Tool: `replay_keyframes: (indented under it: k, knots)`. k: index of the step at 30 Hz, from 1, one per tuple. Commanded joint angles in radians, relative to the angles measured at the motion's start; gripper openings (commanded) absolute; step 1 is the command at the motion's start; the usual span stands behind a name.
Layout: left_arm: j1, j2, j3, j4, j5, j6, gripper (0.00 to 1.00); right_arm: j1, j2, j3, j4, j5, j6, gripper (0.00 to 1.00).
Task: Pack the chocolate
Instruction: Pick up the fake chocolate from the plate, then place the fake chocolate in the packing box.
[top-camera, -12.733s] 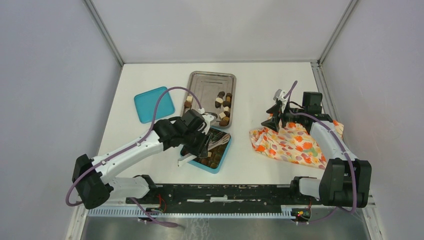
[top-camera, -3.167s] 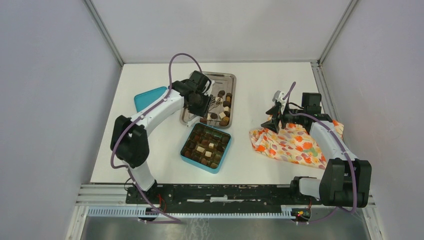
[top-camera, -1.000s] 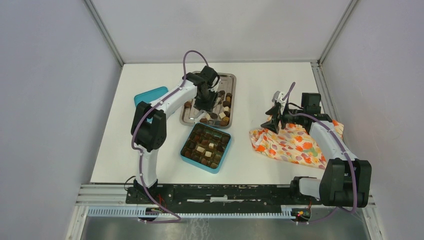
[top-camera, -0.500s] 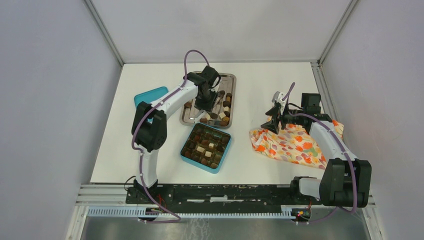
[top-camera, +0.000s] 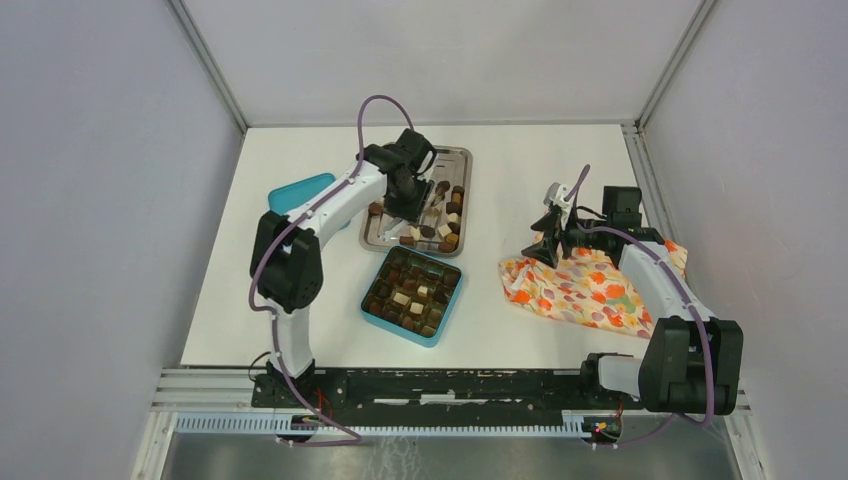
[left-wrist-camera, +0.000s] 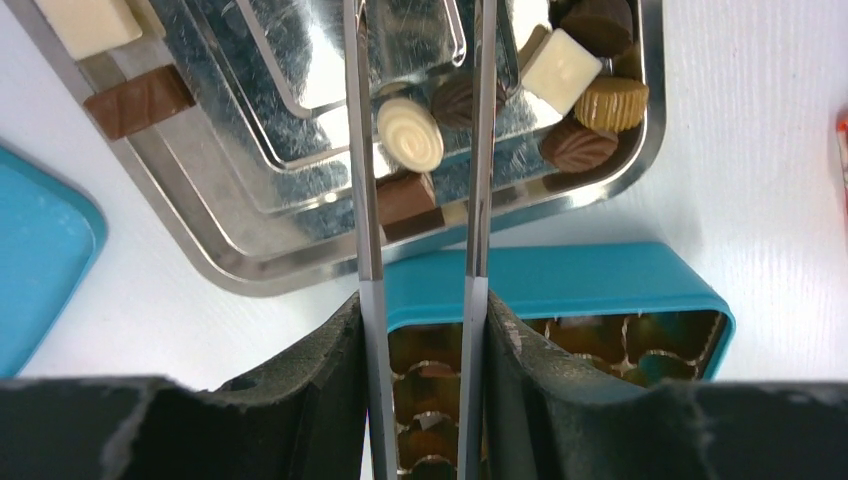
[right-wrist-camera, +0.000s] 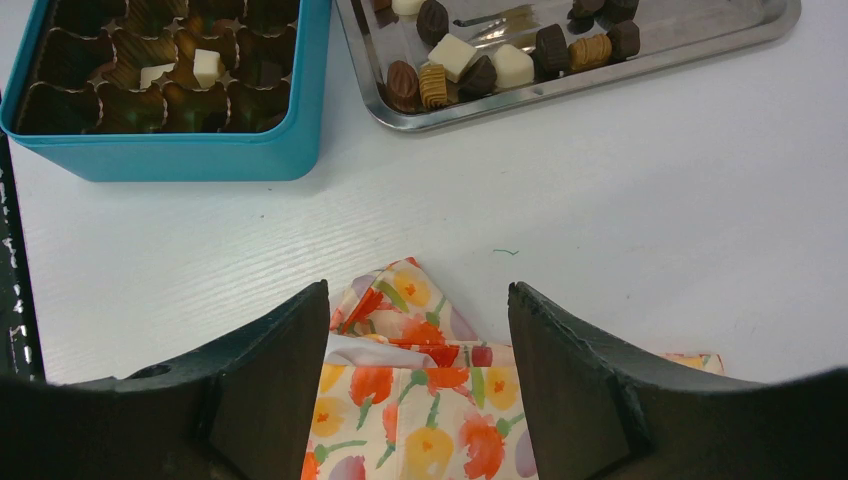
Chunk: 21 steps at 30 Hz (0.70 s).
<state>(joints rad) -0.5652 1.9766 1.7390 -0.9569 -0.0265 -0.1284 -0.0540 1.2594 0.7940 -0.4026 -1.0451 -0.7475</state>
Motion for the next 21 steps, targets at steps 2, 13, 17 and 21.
replay_keyframes:
  k: [2,13,17,21]
  knots:
    - [-0.004,-0.145,-0.053,0.050,0.021,-0.010,0.05,0.003,-0.015,0.021,0.001,-0.006,-0.015,0.72]
    - [-0.007,-0.370,-0.190,0.067,0.138,-0.043,0.04,0.003,-0.012,0.019,0.002,-0.009,-0.015,0.72]
    - [-0.008,-0.468,-0.252,0.053,0.178,-0.054,0.04,0.004,-0.012,0.018,0.004,-0.007,-0.015,0.72]
    - [-0.014,-0.557,-0.313,0.024,0.217,-0.064,0.04,0.003,-0.009,0.017,0.004,-0.007,-0.015,0.72]
